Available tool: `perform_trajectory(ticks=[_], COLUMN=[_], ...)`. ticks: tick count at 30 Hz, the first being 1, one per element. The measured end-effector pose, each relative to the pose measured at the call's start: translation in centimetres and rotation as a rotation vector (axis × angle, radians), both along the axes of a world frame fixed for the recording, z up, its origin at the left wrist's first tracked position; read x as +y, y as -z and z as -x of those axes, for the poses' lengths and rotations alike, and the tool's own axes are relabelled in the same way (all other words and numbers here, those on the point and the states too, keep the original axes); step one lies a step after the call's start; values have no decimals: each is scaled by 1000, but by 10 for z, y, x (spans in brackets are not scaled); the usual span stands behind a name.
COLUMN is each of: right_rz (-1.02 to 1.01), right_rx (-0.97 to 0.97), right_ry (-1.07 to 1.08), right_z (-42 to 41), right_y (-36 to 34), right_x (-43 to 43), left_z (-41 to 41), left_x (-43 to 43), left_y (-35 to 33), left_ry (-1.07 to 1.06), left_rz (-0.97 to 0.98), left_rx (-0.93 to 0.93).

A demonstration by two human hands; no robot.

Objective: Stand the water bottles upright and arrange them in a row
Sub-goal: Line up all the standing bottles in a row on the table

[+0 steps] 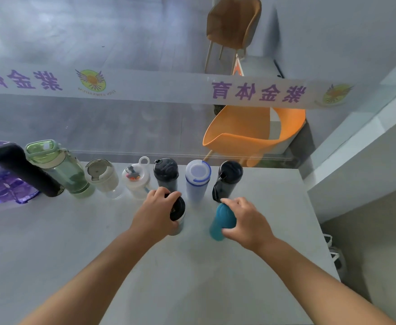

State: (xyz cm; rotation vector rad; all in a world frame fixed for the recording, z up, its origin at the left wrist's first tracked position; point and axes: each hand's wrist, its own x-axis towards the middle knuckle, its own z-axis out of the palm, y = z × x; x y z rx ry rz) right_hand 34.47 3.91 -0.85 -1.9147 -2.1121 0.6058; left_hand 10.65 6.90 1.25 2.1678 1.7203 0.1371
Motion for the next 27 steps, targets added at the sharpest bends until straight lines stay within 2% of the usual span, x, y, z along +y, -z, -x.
perform_trajectory(ticks=[8,15,27], right_rz=[-30,-30,-13], right_rx=[-16,2,-16], right_ry=[142,95,-18], right_z=[-89,-112,-123], right_y=[-9,-5,8], right_x=[49,92,107], left_z=[-60,-99,-131], left_x=[6,7,0], left_y=[0,1,2], left_ry=[-20,-86,-93], left_rz=[-21,-15,-21], left_rx=[-27,-35,-44])
